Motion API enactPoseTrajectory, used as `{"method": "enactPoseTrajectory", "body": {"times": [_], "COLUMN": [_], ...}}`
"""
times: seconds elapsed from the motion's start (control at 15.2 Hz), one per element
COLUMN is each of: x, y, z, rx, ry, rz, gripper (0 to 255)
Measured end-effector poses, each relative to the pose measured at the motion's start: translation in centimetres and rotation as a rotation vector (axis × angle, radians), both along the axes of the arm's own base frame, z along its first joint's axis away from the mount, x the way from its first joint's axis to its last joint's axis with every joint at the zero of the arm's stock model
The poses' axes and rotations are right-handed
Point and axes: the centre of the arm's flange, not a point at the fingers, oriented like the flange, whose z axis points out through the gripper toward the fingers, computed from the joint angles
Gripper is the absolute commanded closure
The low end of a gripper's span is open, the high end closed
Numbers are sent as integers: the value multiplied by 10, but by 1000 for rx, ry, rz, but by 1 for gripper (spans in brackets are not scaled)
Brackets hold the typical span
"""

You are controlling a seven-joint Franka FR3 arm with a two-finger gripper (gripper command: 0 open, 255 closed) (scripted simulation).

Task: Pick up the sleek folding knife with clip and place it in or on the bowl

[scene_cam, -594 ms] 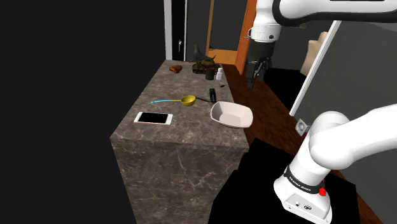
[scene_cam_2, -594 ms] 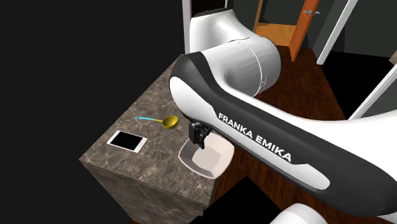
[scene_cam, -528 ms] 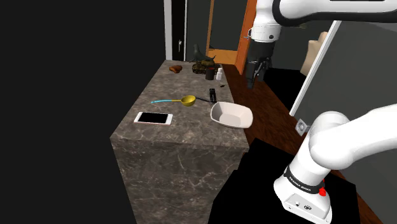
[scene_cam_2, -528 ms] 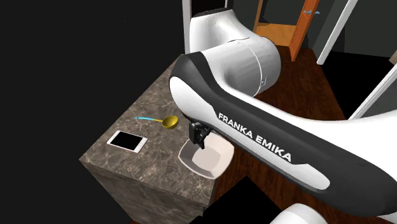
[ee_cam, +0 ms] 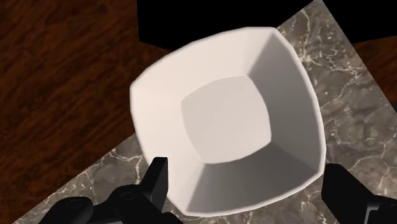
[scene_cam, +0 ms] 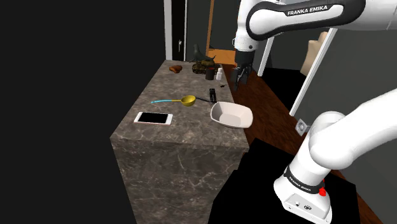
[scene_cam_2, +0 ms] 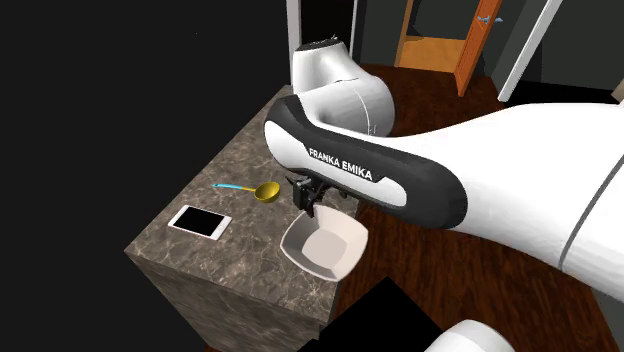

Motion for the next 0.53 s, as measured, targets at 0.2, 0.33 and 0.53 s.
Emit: {"method": "enactPoseTrajectory", "body": {"times": [0.2, 0.33, 0.53], "x": [29, 51, 80], "y": [-15, -22, -34], "z": [-20, -32, -54], "rx": [2, 3, 4], "ry": [-3, -4, -7], "rz": [18, 29, 47], "gripper": [0, 0, 0]}}
